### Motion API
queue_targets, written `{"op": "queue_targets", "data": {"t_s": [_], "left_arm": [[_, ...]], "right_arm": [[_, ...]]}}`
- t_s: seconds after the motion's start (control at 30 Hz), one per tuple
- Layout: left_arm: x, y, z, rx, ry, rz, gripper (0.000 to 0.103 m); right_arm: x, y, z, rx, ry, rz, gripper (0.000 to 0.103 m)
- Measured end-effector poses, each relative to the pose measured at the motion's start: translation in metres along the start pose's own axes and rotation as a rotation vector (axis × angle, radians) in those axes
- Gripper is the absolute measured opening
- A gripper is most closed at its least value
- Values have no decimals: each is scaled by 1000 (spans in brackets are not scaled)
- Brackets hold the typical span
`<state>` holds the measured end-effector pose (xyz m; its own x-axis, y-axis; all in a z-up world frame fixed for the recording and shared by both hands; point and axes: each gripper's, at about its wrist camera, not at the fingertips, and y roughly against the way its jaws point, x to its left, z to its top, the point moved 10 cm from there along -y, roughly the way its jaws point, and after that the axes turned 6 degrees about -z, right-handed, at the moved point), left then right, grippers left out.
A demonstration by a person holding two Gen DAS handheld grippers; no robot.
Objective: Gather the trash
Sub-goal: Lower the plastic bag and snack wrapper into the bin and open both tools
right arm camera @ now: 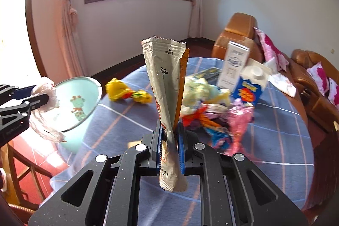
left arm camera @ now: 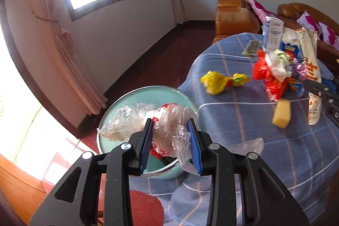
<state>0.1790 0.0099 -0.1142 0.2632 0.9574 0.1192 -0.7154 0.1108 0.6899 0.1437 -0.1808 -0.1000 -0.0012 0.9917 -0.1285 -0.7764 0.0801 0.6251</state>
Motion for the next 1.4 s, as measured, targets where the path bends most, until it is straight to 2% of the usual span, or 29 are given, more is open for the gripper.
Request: {"op": "queue_targets", "data": {"t_s": [0.2,0.73,1.07,1.4], "left_arm": [[38,-3,-13,16,29,64,33],[103,-14,-34,56,80,135,33],[123,-33,-40,85,92,135,33],[121,-64,-42,119,58,94,33]], "right_arm": [[48,-7,14,-11,49,54,13],[138,-35,32,8,132,150,13],[181,-57,36,44,166,210,14],[218,-92,23,142,182,262,14]]}}
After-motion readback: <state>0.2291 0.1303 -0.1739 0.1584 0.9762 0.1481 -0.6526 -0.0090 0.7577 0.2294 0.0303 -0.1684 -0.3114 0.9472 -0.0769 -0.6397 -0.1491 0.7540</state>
